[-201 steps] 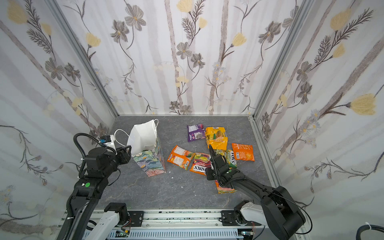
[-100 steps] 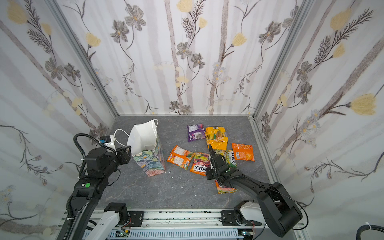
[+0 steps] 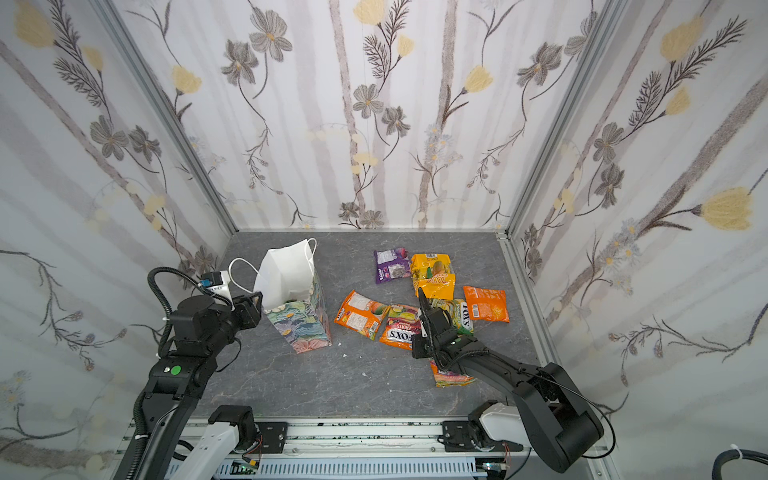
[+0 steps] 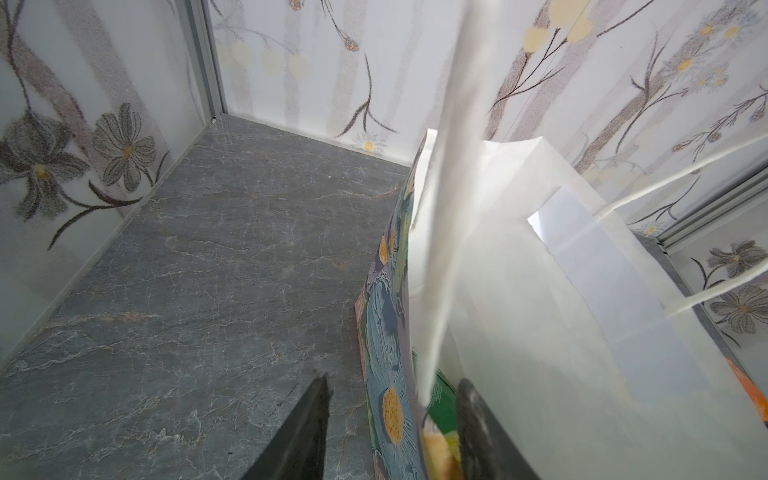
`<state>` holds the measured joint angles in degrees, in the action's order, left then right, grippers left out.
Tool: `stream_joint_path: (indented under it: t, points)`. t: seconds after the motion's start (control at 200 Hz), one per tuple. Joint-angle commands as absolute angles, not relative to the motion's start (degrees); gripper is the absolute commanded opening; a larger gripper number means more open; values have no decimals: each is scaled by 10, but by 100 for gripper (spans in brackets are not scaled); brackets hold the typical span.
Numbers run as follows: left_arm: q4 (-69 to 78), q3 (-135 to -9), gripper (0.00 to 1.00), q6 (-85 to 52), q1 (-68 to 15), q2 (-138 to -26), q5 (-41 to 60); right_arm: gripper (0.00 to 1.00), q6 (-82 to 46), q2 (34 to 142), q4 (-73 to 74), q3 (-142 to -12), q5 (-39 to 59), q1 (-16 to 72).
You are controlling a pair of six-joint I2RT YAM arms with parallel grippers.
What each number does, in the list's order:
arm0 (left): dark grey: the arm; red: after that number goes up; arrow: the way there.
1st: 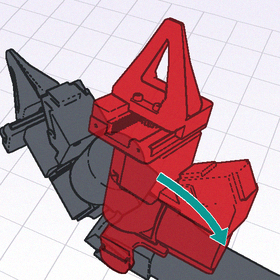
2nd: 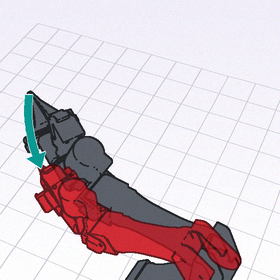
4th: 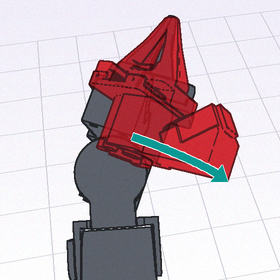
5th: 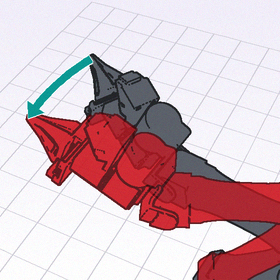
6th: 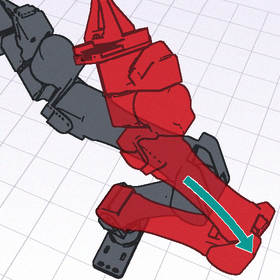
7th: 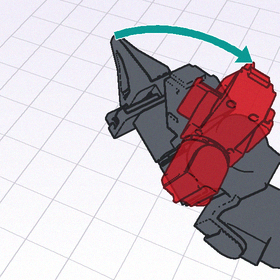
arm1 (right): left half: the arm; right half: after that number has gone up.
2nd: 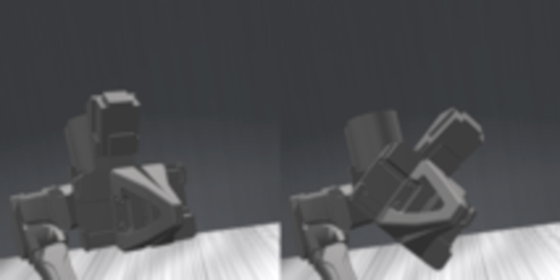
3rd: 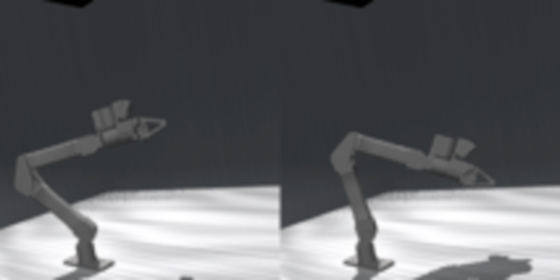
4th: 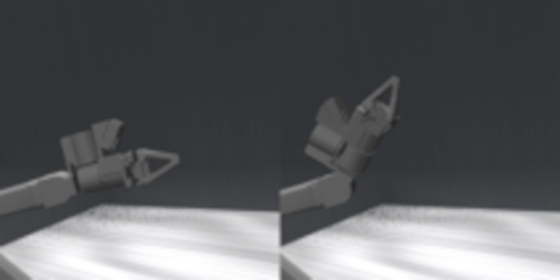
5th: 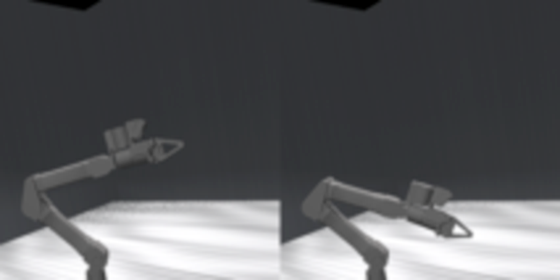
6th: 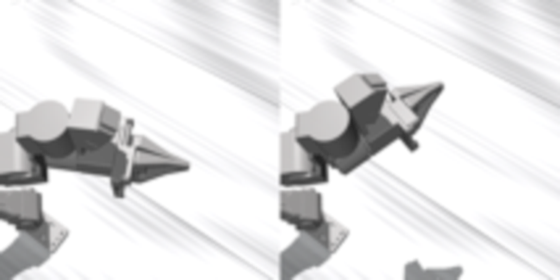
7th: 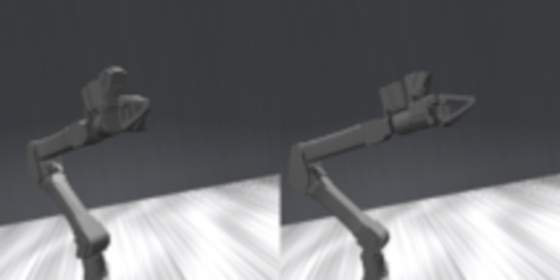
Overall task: Place the snacks into the paper bag
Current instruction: 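Lower the right gripper onto the edge of an orange Fox's Fruits bag, then close the right gripper on the Fox's Fruits bag's corner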
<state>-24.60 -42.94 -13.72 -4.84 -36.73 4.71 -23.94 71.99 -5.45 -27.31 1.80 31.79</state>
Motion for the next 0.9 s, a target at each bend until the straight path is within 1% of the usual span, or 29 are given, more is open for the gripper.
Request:
stream_joint_path:
  t: [0.0, 0.48, 0.894]
  points:
    - [-242, -429, 49, -138, -49, -367, 42, 0, -238, 714, -55, -273, 16, 318]
    - [-241, -428, 48, -138, -48, -365, 39, 0, -213, 672, -111, -317, 6, 318]
    - [-241, -428, 49, -139, -49, -363, 39, 0, -214, 621, -126, -354, 54, 320]
